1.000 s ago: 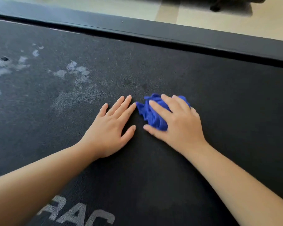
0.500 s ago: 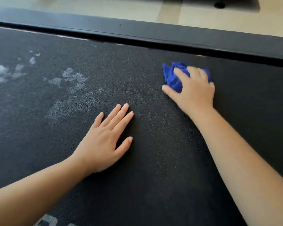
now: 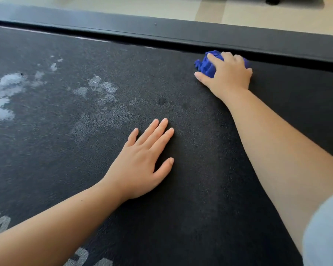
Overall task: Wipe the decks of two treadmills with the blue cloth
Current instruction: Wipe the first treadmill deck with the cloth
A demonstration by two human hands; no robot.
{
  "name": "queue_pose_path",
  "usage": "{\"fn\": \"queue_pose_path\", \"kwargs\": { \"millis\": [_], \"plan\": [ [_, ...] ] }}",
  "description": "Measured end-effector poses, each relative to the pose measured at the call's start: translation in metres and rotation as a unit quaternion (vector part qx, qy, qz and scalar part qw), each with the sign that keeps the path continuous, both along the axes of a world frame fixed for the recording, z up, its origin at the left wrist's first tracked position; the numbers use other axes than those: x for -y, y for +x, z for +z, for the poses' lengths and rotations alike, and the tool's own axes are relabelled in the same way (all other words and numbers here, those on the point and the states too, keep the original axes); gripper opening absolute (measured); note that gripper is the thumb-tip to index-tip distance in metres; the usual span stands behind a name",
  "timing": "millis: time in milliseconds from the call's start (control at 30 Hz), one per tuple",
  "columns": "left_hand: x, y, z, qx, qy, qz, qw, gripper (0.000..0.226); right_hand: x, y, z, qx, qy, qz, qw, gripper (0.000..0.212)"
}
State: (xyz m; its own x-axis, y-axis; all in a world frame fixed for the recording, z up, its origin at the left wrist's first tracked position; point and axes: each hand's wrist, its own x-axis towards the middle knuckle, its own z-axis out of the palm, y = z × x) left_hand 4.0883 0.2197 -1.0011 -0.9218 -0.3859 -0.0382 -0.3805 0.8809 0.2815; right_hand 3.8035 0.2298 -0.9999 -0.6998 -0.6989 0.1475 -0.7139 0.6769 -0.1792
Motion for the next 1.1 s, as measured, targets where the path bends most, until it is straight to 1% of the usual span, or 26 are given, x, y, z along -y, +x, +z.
{"fn": "queue_pose_path", "kwargs": {
  "millis": [67,133,267,333,400,467,533,600,667,767,867,1000,1100],
  "plan": [
    [0.0,0.0,0.001,0.001,-0.001,-0.002,1.0,0.069,0.0,0.004,0.0,-0.001,0.0,0.002,1.0,0.066],
    [0.0,-0.001,0.001,0.008,-0.007,-0.007,1.0,0.07,-0.023,0.023,0.001,-0.007,-0.002,0.027,1.0,0.065],
    [-0.001,-0.002,0.0,0.013,-0.016,-0.011,1.0,0.074,-0.102,0.112,-0.003,-0.055,-0.08,0.103,0.99,0.065],
    [-0.001,-0.002,0.001,0.013,-0.014,-0.016,1.0,0.077,-0.144,0.151,-0.007,-0.076,-0.092,0.146,0.982,0.062],
    [-0.002,-0.002,0.0,0.012,-0.016,-0.016,1.0,0.078,-0.169,0.168,-0.009,-0.067,-0.096,0.179,0.977,0.061],
    [-0.002,-0.001,0.0,0.014,-0.02,-0.015,1.0,0.072,-0.167,0.164,-0.006,-0.064,-0.1,0.171,0.978,0.061],
    [-0.002,-0.001,0.001,0.024,-0.021,-0.009,0.999,0.061,-0.144,0.149,-0.001,-0.051,-0.083,0.108,0.989,0.062],
    [-0.003,-0.001,0.002,0.025,-0.022,-0.004,0.999,0.058,-0.117,0.13,0.004,0.002,-0.028,0.027,0.999,0.065],
    [-0.004,0.0,0.003,0.026,-0.032,-0.004,0.999,0.057,-0.106,0.123,0.005,0.006,-0.001,-0.015,1.0,0.068],
    [-0.008,0.004,0.001,0.035,-0.052,-0.006,0.998,0.057,-0.132,0.152,0.002,-0.006,-0.006,-0.001,1.0,0.067],
    [-0.015,0.016,0.005,0.042,-0.046,-0.007,0.998,0.058,-0.188,0.21,-0.002,-0.045,-0.037,0.043,0.997,0.068],
    [-0.026,0.055,0.011,0.049,-0.044,-0.035,0.997,0.059,-0.254,0.282,-0.002,-0.065,-0.05,0.105,0.991,0.065],
    [-0.035,0.092,0.01,0.056,-0.048,-0.061,0.995,0.059,-0.274,0.304,-0.006,-0.078,-0.055,0.103,0.99,0.063]
  ]
}}
